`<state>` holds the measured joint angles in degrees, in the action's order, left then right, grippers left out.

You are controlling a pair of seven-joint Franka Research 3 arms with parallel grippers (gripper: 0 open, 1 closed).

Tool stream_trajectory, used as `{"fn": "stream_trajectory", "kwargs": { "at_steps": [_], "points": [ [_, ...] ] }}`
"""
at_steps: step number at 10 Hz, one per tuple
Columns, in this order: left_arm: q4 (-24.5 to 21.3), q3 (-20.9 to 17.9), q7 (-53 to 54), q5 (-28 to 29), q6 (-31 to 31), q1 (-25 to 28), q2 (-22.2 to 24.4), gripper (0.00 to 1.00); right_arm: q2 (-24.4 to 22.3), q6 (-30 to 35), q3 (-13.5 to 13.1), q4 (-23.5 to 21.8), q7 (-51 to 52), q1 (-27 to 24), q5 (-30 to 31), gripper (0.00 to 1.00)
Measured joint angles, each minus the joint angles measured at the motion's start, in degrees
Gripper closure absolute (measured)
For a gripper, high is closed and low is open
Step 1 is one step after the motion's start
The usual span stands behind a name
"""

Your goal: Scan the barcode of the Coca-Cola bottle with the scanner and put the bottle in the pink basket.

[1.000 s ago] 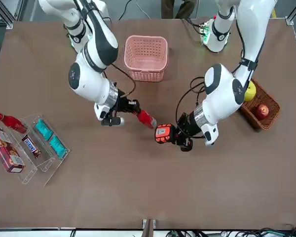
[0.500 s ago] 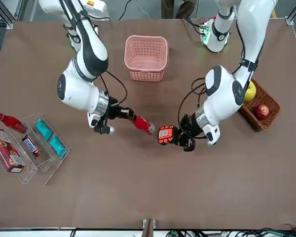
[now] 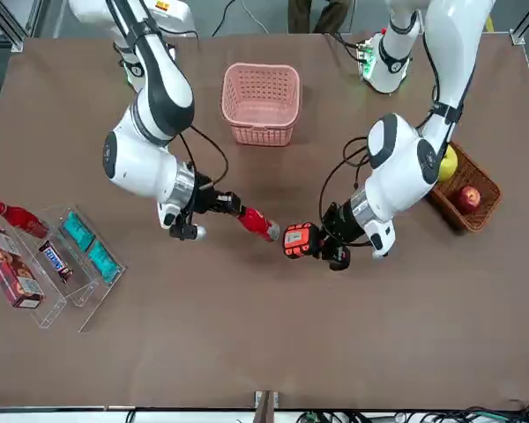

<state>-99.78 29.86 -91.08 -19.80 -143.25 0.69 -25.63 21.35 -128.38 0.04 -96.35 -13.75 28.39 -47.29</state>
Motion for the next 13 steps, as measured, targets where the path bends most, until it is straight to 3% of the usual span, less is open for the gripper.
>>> {"fn": "stream_trajectory", "kwargs": {
  "at_steps": [5, 13],
  "points": [
    [0.0, -0.1, 0.0, 0.0, 0.0, 0.0, 0.0, 0.63, 3.0, 0.0, 0.1, 4.0, 0.0, 0.5, -0.3, 0.68],
    [0.0, -0.1, 0.0, 0.0, 0.0, 0.0, 0.4, 0.63, 3.0, -0.1, 0.0, 5.1, 0.0, 0.2, -2.3, 0.68]
  ]
}}
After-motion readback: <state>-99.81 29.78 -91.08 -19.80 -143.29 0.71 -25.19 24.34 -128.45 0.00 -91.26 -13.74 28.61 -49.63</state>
